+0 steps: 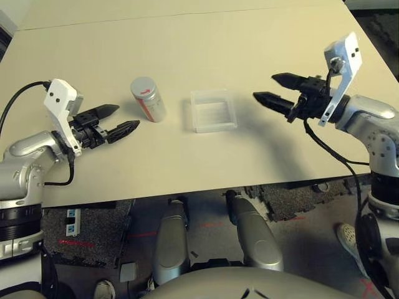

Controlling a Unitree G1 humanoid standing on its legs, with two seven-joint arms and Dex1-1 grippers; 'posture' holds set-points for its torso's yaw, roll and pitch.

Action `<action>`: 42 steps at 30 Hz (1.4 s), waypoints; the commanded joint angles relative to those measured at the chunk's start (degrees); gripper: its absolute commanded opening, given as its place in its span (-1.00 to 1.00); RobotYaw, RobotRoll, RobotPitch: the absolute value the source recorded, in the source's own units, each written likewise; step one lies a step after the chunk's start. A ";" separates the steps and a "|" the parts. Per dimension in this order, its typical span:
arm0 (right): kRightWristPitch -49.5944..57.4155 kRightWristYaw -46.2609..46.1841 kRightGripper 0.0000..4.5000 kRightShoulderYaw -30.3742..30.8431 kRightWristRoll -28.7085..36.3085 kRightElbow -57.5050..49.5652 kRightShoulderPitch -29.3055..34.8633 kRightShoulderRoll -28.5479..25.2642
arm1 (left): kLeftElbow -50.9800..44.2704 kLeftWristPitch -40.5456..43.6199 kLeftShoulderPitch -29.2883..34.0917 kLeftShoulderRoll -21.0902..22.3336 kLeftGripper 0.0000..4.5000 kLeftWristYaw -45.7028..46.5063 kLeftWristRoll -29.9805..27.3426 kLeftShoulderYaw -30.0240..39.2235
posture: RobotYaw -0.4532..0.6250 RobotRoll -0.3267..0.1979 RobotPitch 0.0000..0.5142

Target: Pour the medicine from the bottle into the box.

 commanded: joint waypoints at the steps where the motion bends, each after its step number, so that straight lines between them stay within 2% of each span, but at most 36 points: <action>1: 1.42 -0.21 1.00 1.31 1.30 -1.94 -0.76 -0.47 | -0.04 -1.17 -0.21 -0.83 0.99 -0.92 0.54 -1.89 | -0.13 0.25 0.04; 18: -0.26 -0.86 1.00 5.82 -0.51 -1.18 -3.72 1.43 | 7.10 -8.65 -6.64 -6.04 0.99 -0.58 5.53 -8.09 | -0.20 0.25 0.02; 32: -1.08 -2.00 1.00 6.13 -0.61 -0.69 -4.51 2.19 | 12.72 -13.72 -9.95 -11.03 0.99 0.99 8.56 -9.81 | -0.22 0.25 -0.01; 40: -1.76 -2.25 1.00 6.28 -0.76 -0.15 -4.76 2.41 | 15.73 -16.39 -11.11 -12.05 0.99 1.27 9.74 -9.54 | -0.22 0.25 -0.02; 42: -1.97 -2.18 1.00 6.33 -0.87 0.02 -4.85 2.44 | 15.97 -17.31 -11.47 -12.21 0.83 1.47 9.87 -9.35 | -0.21 0.25 -0.02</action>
